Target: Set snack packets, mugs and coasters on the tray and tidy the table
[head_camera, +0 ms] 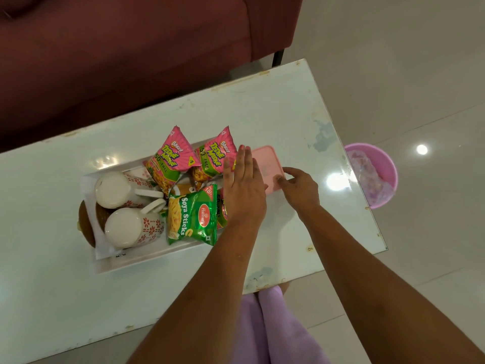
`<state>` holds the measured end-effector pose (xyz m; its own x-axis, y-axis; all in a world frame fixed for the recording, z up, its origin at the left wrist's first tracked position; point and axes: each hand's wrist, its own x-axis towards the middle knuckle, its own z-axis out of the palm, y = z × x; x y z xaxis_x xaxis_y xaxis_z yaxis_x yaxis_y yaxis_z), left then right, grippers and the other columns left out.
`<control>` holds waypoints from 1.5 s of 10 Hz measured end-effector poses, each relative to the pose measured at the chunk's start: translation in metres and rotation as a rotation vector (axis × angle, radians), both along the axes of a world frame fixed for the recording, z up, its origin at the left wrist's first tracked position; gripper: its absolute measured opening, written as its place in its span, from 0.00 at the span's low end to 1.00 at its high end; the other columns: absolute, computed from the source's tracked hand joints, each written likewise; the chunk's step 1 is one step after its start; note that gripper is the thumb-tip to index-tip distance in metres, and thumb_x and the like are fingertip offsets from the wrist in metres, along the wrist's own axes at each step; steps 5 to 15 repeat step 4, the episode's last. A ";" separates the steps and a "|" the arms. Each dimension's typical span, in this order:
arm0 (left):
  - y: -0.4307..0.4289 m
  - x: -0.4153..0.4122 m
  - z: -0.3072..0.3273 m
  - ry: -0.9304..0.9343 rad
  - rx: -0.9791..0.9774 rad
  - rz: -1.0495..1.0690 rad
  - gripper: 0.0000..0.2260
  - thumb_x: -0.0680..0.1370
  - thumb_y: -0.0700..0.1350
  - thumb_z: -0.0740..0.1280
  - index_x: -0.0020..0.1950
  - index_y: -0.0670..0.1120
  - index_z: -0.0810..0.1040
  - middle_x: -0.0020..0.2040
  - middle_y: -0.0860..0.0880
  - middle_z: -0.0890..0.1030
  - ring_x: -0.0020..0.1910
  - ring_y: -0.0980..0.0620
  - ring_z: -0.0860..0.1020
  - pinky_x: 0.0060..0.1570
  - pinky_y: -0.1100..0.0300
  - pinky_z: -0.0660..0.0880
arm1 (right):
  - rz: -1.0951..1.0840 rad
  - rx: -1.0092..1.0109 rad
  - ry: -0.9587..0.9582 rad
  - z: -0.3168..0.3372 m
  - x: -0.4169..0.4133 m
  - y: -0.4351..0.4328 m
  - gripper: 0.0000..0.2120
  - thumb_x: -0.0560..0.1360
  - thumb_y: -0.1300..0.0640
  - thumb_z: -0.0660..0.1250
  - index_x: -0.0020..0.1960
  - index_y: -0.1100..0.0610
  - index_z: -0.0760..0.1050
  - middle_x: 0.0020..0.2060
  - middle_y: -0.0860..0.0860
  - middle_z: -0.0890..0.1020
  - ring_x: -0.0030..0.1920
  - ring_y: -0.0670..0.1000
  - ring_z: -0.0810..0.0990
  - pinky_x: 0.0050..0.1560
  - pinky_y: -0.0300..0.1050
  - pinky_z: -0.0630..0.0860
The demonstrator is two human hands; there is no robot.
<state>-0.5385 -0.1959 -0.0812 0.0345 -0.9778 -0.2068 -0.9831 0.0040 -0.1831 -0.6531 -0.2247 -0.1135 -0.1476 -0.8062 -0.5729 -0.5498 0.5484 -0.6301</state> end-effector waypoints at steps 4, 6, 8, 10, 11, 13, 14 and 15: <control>0.029 0.095 0.101 0.105 -0.064 0.186 0.29 0.80 0.55 0.54 0.78 0.48 0.47 0.79 0.45 0.45 0.78 0.46 0.39 0.73 0.42 0.36 | 0.202 -0.148 0.123 0.095 0.060 0.030 0.25 0.79 0.51 0.59 0.73 0.57 0.60 0.72 0.58 0.64 0.72 0.60 0.62 0.69 0.54 0.61; 0.029 0.095 0.101 0.105 -0.064 0.186 0.29 0.80 0.55 0.54 0.78 0.48 0.47 0.79 0.45 0.45 0.78 0.46 0.39 0.73 0.42 0.36 | 0.202 -0.148 0.123 0.095 0.060 0.030 0.25 0.79 0.51 0.59 0.73 0.57 0.60 0.72 0.58 0.64 0.72 0.60 0.62 0.69 0.54 0.61; 0.029 0.095 0.101 0.105 -0.064 0.186 0.29 0.80 0.55 0.54 0.78 0.48 0.47 0.79 0.45 0.45 0.78 0.46 0.39 0.73 0.42 0.36 | 0.202 -0.148 0.123 0.095 0.060 0.030 0.25 0.79 0.51 0.59 0.73 0.57 0.60 0.72 0.58 0.64 0.72 0.60 0.62 0.69 0.54 0.61; 0.029 0.095 0.101 0.105 -0.064 0.186 0.29 0.80 0.55 0.54 0.78 0.48 0.47 0.79 0.45 0.45 0.78 0.46 0.39 0.73 0.42 0.36 | 0.202 -0.148 0.123 0.095 0.060 0.030 0.25 0.79 0.51 0.59 0.73 0.57 0.60 0.72 0.58 0.64 0.72 0.60 0.62 0.69 0.54 0.61; 0.029 0.095 0.101 0.105 -0.064 0.186 0.29 0.80 0.55 0.54 0.78 0.48 0.47 0.79 0.45 0.45 0.78 0.46 0.39 0.73 0.42 0.36 | 0.202 -0.148 0.123 0.095 0.060 0.030 0.25 0.79 0.51 0.59 0.73 0.57 0.60 0.72 0.58 0.64 0.72 0.60 0.62 0.69 0.54 0.61; 0.029 0.095 0.101 0.105 -0.064 0.186 0.29 0.80 0.55 0.54 0.78 0.48 0.47 0.79 0.45 0.45 0.78 0.46 0.39 0.73 0.42 0.36 | 0.202 -0.148 0.123 0.095 0.060 0.030 0.25 0.79 0.51 0.59 0.73 0.57 0.60 0.72 0.58 0.64 0.72 0.60 0.62 0.69 0.54 0.61; 0.029 0.095 0.101 0.105 -0.064 0.186 0.29 0.80 0.55 0.54 0.78 0.48 0.47 0.79 0.45 0.45 0.78 0.46 0.39 0.73 0.42 0.36 | 0.202 -0.148 0.123 0.095 0.060 0.030 0.25 0.79 0.51 0.59 0.73 0.57 0.60 0.72 0.58 0.64 0.72 0.60 0.62 0.69 0.54 0.61; 0.029 0.095 0.101 0.105 -0.064 0.186 0.29 0.80 0.55 0.54 0.78 0.48 0.47 0.79 0.45 0.45 0.78 0.46 0.39 0.73 0.42 0.36 | 0.202 -0.148 0.123 0.095 0.060 0.030 0.25 0.79 0.51 0.59 0.73 0.57 0.60 0.72 0.58 0.64 0.72 0.60 0.62 0.69 0.54 0.61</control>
